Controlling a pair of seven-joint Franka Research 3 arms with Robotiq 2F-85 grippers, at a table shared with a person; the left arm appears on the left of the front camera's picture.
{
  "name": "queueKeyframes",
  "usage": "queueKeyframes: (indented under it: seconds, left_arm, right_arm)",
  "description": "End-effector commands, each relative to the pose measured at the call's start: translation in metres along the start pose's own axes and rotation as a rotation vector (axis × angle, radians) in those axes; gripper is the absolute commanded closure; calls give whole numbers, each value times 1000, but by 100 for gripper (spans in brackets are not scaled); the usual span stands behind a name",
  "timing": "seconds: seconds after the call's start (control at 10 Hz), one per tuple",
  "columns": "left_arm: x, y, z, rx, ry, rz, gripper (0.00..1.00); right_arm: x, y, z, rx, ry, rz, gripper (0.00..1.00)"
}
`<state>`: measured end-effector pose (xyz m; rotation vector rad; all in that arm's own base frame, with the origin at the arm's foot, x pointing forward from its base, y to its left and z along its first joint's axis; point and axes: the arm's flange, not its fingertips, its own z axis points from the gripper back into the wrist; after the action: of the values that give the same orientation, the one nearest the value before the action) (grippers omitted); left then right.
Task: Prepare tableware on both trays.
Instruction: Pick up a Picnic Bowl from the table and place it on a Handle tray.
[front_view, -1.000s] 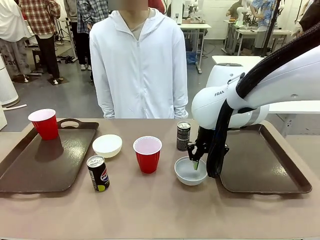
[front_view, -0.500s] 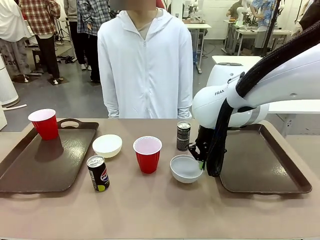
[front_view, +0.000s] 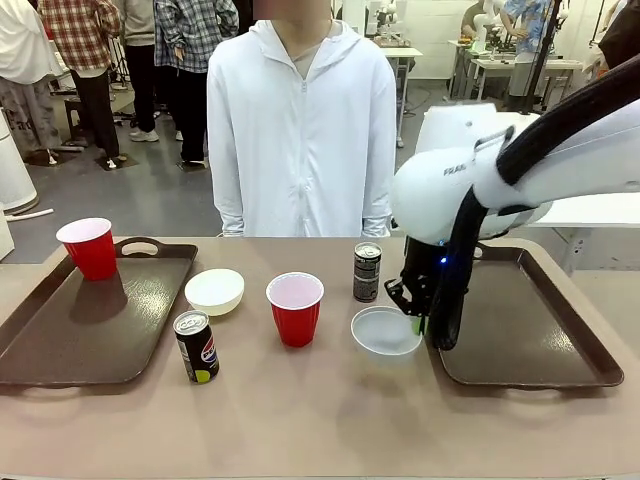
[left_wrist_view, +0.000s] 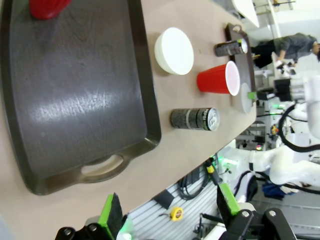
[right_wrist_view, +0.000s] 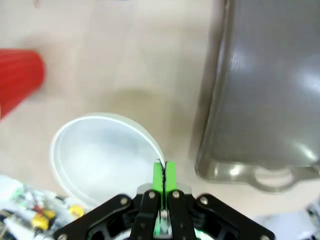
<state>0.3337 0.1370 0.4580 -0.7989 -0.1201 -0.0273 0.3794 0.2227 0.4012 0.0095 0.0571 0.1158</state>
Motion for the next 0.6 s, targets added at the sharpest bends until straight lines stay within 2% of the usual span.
queueKeyframes:
  seconds: [0.0,0.2,0.5]
  left_arm:
    - [0,0,1,-11,-6,2,0]
    - [0,0,1,-11,-6,2,0]
    - [0,0,1,-11,-6,2,0]
  right_arm:
    - [-39,-4,41,-1,-60,30,100]
    - [-48,-16,60,-23,-123,-33,100]
    - [-42,-93,74,-173,-241,-49,100]
